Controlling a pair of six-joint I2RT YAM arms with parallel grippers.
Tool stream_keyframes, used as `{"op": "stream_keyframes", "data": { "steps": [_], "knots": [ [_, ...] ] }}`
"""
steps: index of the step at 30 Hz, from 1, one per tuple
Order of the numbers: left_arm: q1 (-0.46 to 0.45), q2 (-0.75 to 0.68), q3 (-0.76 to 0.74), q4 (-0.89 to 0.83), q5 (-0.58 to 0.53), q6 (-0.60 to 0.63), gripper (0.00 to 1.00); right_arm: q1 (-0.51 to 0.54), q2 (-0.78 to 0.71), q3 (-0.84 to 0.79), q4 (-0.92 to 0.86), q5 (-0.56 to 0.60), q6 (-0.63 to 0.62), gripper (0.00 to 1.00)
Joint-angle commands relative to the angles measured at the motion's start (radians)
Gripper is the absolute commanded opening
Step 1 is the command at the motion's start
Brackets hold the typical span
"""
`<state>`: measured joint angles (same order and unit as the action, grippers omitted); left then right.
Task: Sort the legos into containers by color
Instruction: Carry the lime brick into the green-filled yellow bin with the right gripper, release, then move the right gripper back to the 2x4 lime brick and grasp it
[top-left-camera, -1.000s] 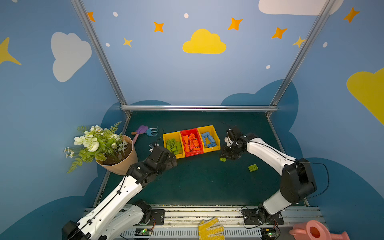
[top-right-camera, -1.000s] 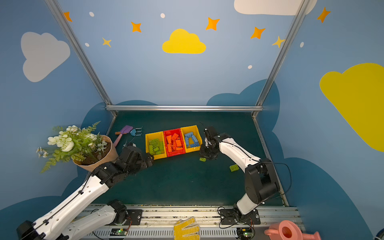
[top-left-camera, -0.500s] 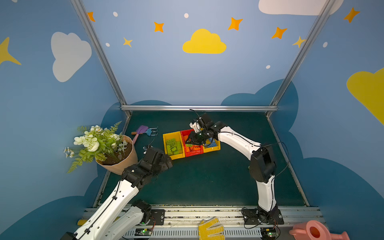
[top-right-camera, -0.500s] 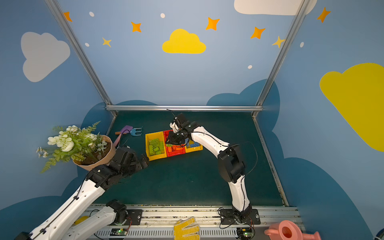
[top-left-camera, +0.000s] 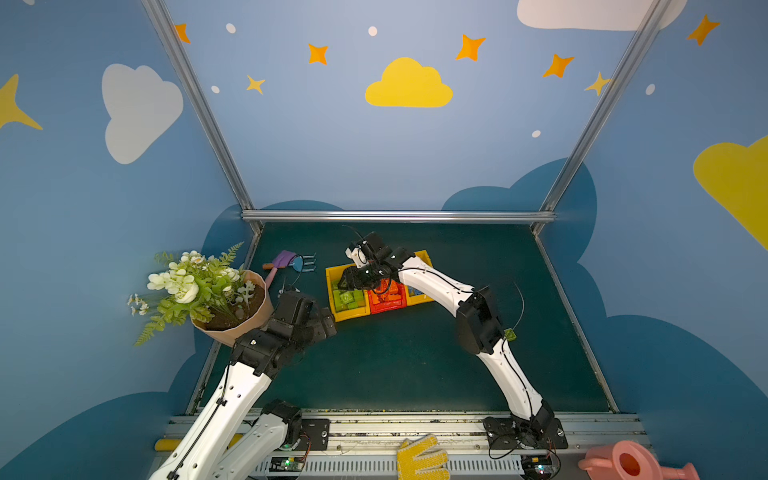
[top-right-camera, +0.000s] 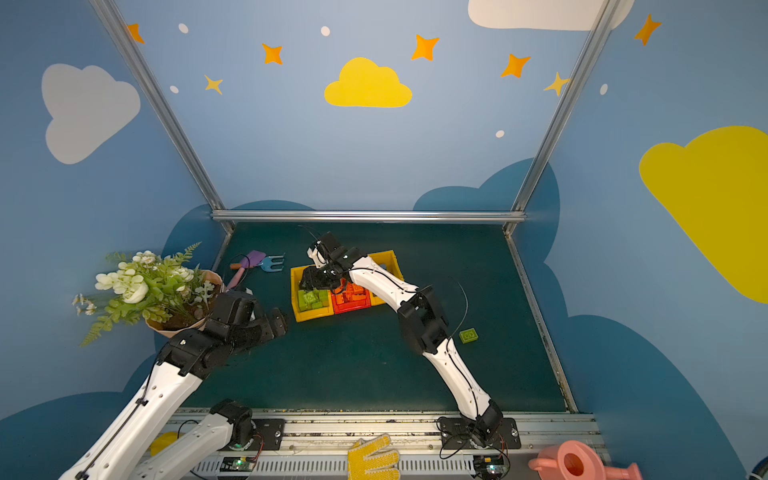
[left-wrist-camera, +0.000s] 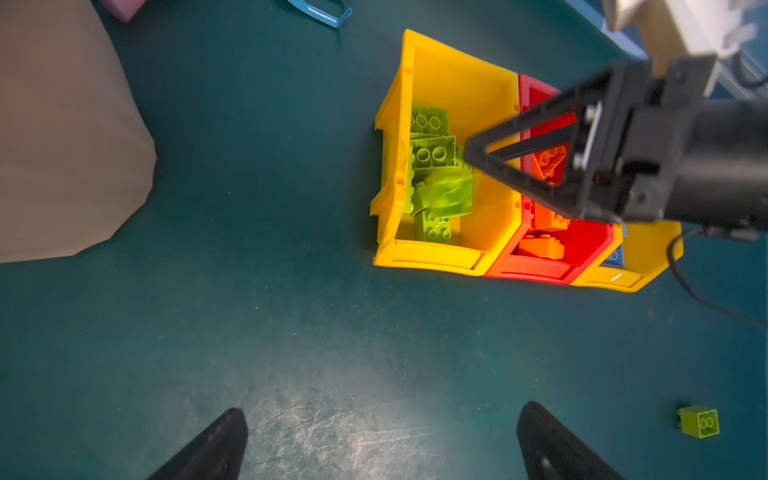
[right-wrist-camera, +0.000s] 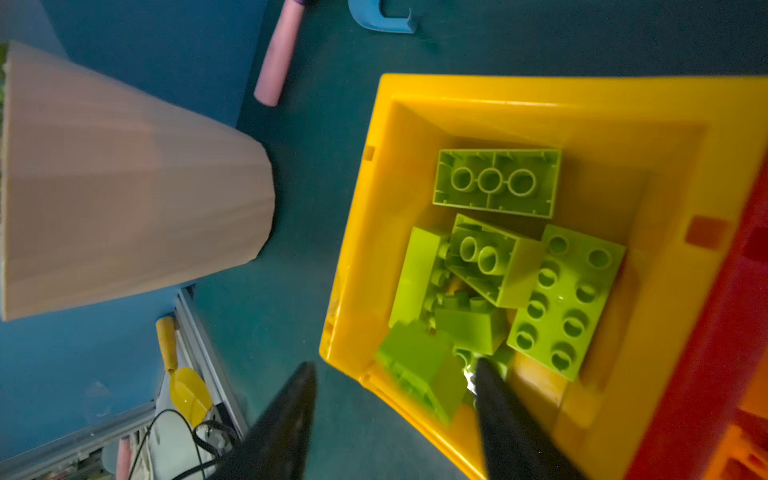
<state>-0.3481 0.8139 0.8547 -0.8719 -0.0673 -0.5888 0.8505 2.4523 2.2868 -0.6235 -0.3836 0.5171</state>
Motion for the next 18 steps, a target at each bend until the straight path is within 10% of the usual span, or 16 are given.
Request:
{"op": "stream_keyframes", "data": {
  "steps": [1, 8, 18],
  "knots": [
    [0.017, -0.006, 0.018, -0.011, 0.032, 0.041, 1.00, -0.004, -0.006, 0.078, -0.079, 0.029, -0.030, 0.73],
    [0.023, 0.033, -0.003, 0.100, 0.094, 0.041, 1.00, -0.048, -0.251, -0.109, -0.171, 0.181, -0.050, 0.77],
    [-0.163, 0.328, 0.145, 0.295, 0.163, 0.120, 1.00, -0.333, -0.871, -0.947, -0.228, 0.439, 0.199, 0.76]
  ]
}}
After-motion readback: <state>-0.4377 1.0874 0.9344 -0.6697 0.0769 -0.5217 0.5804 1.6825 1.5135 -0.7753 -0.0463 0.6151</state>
